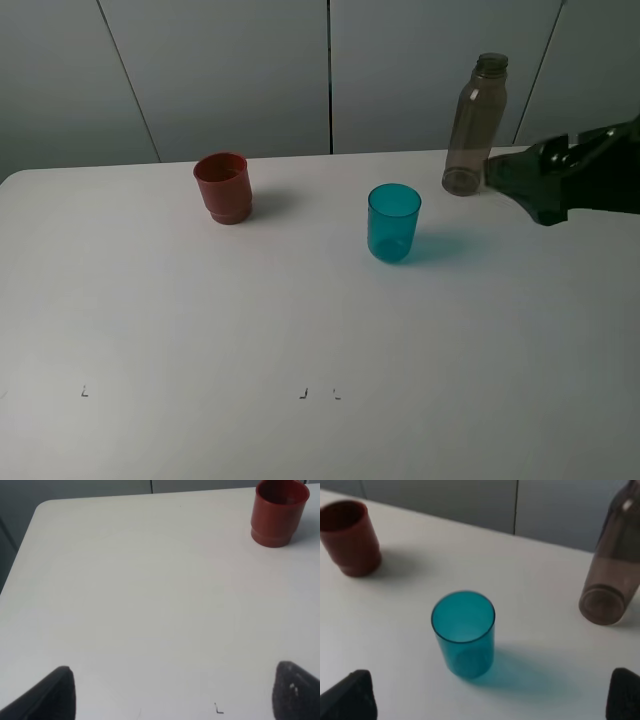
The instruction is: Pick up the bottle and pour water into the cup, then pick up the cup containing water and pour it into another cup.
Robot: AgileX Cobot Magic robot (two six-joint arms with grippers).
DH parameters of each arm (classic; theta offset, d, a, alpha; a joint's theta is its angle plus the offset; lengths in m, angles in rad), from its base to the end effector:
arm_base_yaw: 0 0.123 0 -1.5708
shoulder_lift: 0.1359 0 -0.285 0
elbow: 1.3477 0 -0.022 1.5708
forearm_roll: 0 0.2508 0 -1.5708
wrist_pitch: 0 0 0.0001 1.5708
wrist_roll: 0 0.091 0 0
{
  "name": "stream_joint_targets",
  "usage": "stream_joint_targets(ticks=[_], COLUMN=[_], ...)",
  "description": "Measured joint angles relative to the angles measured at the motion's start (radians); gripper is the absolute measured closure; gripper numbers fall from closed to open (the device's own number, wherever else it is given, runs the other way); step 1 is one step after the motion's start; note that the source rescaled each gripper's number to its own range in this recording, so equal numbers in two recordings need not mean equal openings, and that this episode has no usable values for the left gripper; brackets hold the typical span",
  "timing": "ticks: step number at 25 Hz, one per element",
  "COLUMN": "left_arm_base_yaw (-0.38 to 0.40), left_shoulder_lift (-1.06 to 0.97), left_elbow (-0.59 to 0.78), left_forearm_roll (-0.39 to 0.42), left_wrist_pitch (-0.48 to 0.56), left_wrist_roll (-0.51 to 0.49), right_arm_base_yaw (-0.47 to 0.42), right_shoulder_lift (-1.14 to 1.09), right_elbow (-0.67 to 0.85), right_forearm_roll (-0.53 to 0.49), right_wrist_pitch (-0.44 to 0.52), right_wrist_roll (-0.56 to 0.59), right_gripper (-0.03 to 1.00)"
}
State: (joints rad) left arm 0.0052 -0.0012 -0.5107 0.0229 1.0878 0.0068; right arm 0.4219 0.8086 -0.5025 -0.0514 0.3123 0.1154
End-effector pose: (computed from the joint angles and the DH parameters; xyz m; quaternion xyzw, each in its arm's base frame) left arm -0.0074 0.0018 0.2781 0.0000 0.8571 0.0145 0.5149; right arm 0.1474 0.0646 0.2748 -0.1495 0.8548 0.1135 0.4838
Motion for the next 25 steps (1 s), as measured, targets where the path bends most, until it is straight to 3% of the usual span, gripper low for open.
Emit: stream_joint_targets(ticks=[4, 10, 18, 25], left_arm_base_yaw=[0.0, 0.0, 0.0, 0.0], left_shoulder_lift=[0.0, 0.0, 0.0, 0.0], left_elbow=[0.0, 0.0, 0.0, 0.0], left_forearm_roll=[0.0, 0.0, 0.0, 0.0], left_wrist_pitch=[0.0, 0.0, 0.0, 0.0], left_wrist_roll=[0.0, 0.0, 0.0, 0.0], right_arm_base_yaw=[0.0, 0.0, 0.0, 0.0], right_shoulder_lift=[-0.169, -0.331, -0.57, -0.779], right_elbow=[-0.102, -0.122, -0.083, -0.054], right_forearm_roll=[-0.138, -0.171, -0.144, -0.144], right_wrist_pitch=[0.311, 0.575, 0.718, 0.769], right_wrist_roll=[0.12, 0.141, 0.145, 0.115], right_gripper=[-0.03, -0.03, -0.03, -0.03])
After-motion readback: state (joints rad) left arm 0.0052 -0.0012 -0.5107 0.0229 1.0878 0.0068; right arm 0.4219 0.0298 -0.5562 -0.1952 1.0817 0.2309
